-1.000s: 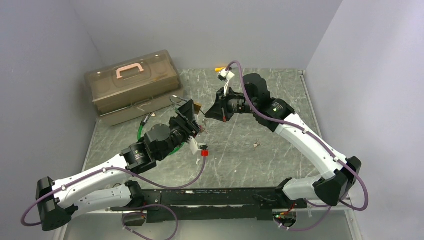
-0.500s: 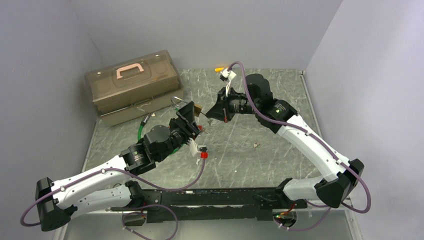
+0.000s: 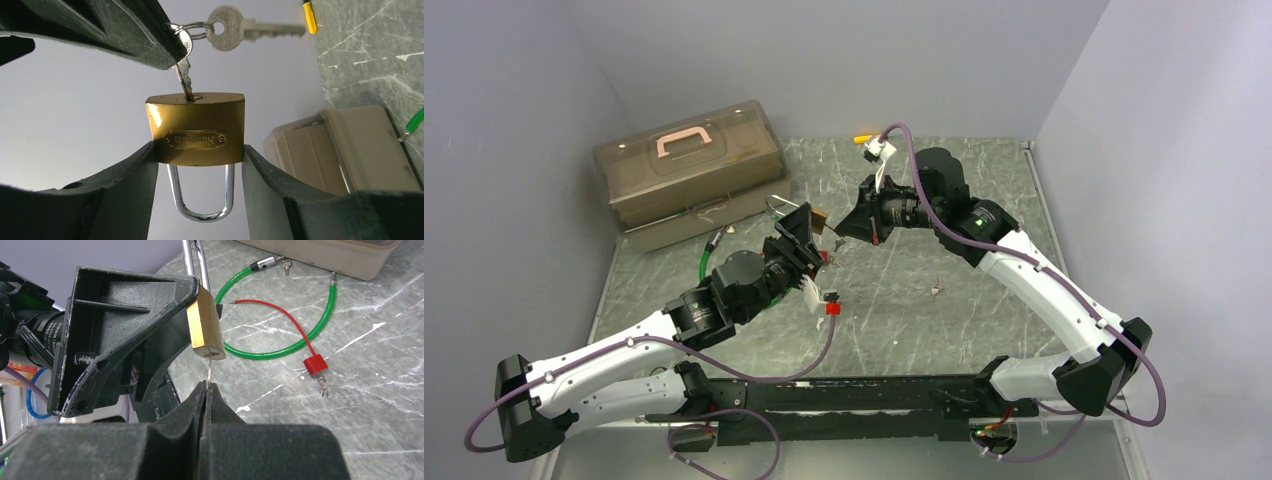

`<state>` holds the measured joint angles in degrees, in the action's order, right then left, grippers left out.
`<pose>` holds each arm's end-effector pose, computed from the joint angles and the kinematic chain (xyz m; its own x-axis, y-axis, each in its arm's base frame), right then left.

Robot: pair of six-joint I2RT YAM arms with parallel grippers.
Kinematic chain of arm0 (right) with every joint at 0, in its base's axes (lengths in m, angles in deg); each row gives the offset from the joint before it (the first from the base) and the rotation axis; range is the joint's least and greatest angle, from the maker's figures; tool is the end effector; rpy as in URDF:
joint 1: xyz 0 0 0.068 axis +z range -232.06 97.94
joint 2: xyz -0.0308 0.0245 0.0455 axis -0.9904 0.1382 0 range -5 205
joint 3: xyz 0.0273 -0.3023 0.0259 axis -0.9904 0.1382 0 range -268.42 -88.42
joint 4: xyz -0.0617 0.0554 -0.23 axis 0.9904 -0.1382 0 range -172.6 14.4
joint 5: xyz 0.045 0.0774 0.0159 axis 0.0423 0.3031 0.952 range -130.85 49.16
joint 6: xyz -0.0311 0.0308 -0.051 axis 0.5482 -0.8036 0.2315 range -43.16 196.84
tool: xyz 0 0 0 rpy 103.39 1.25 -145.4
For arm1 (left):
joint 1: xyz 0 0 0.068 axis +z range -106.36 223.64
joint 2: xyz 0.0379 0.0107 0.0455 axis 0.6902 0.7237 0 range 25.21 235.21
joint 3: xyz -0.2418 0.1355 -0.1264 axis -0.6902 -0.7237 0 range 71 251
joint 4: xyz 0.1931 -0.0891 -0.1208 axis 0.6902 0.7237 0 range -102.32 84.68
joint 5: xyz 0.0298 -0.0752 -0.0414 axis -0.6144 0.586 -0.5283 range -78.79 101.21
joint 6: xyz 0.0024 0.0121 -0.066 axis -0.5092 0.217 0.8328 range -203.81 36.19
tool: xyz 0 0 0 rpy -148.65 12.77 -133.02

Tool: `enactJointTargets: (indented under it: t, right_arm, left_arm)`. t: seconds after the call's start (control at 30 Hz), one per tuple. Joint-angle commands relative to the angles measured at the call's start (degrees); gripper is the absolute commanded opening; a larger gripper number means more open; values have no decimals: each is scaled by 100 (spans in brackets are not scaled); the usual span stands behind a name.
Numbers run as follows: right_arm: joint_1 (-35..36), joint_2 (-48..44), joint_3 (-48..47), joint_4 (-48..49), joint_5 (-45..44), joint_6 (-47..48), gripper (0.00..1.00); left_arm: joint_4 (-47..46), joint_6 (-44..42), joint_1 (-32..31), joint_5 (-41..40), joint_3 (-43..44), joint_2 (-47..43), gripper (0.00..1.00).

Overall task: Unlock with the key
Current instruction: Unlock the lock.

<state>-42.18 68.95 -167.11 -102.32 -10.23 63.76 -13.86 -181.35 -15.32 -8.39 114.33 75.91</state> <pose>0.1901 0.1944 0.4322 -0.4867 -0.1528 -0.8601 -0.8254 0.4027 0.3956 0.1126 -0.1523 0.3609 0.6365 0.7536 0.1643 -0.0315 -0.1874 0.9818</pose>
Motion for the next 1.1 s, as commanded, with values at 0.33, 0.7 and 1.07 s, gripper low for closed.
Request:
enactJointTargets:
  t: [0.33,0.7,1.07]
  right_arm:
    - [212,-252,301,1147,321,7,0]
    - [213,-415,422,1245,314,21,0]
    - [302,-180,277,1171,-356,110,13]
  left_arm:
    - [-691,519,-291,570,426,-188,0]
    - [-520,451,-356,694,407,-211,0]
    - [-408,480,-485,617,597,-80,0]
